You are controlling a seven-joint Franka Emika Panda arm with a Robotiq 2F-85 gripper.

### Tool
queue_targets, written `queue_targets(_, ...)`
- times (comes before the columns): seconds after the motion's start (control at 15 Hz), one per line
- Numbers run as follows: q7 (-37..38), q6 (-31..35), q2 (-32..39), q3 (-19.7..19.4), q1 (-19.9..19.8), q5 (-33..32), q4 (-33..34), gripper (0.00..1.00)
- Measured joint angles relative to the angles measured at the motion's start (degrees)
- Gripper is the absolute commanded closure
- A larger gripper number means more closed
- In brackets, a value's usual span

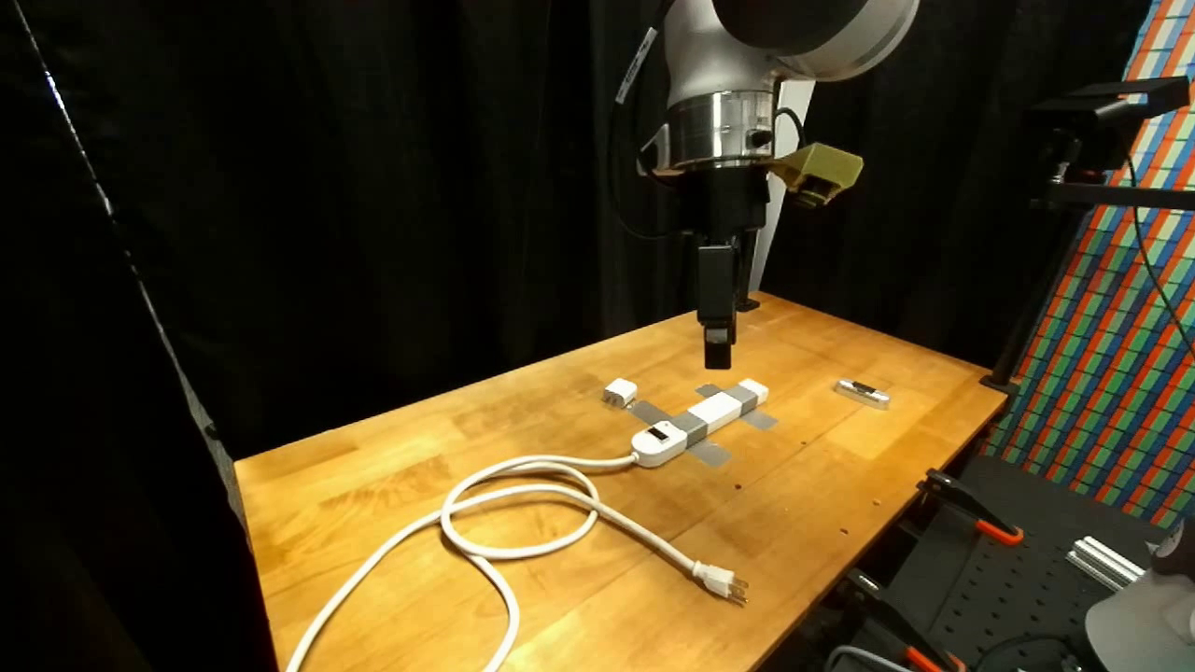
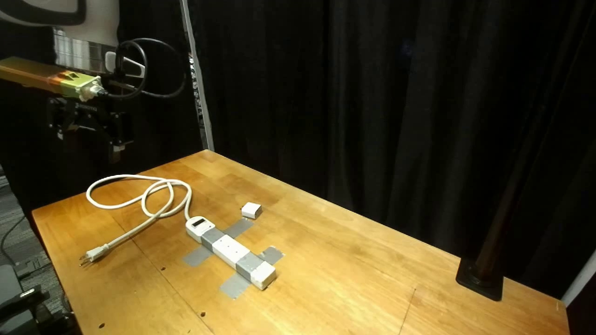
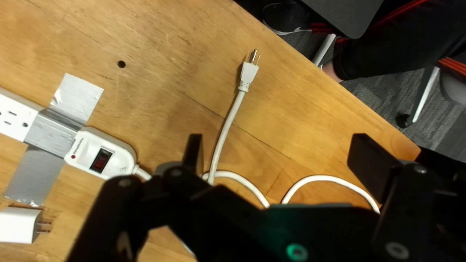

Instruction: Pick up the charger from the table and put it on the adapter

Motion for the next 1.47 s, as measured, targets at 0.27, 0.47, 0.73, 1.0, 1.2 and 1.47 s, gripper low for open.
queue_targets(0.27, -4.04, -3.79, 2.41, -0.01, 0.02, 0.73, 1.48, 0.00)
queue_targets(0.47, -9.51, -6.39, 9.48, -0.01, -0.03, 1.24, 7.70, 0.00)
queue_targets(0.73, -12.07, -4.75, 20.07, 0.50, -0.76, 1.22, 19.02, 0.00)
queue_targets(1.0, -12.16, 7.42, 27.38, 0.78, -2.46, -0.69, 26.96, 0.00)
queue_targets(1.2, -12.01, 15.29, 30.48, 0.03, -3.85, -8.46, 30.30, 0.00)
queue_targets(1.47, -9.80, 21.37, 32.72, -2.84, -5.08, -20.45, 32.59, 0.00)
